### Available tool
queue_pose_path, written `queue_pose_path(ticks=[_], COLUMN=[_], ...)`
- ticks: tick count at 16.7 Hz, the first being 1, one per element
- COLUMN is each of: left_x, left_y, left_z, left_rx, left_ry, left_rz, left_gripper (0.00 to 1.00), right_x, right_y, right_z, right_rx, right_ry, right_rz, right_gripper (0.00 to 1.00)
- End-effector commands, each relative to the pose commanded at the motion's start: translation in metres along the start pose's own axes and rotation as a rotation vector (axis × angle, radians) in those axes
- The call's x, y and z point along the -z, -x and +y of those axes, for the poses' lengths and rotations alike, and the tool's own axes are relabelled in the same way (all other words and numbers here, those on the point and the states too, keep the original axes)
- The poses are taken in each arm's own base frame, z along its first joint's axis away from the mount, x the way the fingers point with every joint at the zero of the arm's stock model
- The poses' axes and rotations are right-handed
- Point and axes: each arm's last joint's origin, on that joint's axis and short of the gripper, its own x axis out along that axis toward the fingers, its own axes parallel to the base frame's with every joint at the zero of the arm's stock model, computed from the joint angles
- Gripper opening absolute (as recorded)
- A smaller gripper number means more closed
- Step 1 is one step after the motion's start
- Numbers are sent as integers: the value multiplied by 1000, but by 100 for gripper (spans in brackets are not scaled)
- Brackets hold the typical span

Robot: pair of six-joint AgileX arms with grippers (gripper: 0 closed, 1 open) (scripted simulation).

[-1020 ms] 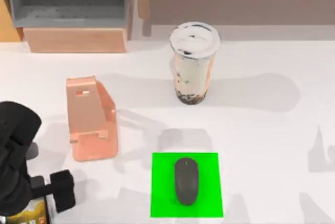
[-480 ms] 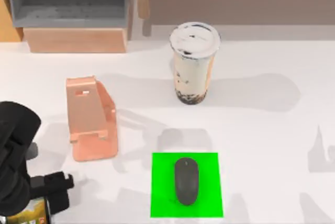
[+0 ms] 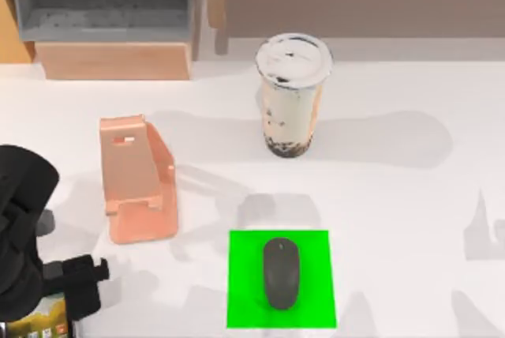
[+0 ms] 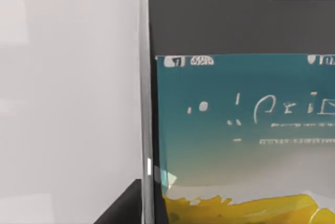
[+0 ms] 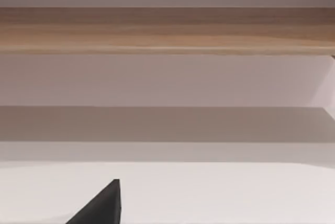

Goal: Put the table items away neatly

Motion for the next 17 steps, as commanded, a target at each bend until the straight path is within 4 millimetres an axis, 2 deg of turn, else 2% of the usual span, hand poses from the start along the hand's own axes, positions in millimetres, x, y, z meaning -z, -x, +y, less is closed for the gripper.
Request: queue_pose_path(ticks=[4, 10, 13, 17], left_x=[0, 1, 10, 30], left_y=[18, 19, 33, 57], left_z=[1, -1, -11, -32], left_rx=[0, -3, -8, -26], left_ry=[3, -11, -88, -203], left_rz=[0, -19, -175, -530], left_gripper=[0, 0, 0, 0], right_x=[0, 0, 0, 0], right_y=[0, 0, 0, 0], right_z=[0, 0, 0, 0], right_rx=[0, 0, 0, 0], right_ry=[0, 0, 0, 0], right_rz=[0, 0, 0, 0], right_gripper=[100, 100, 100, 100])
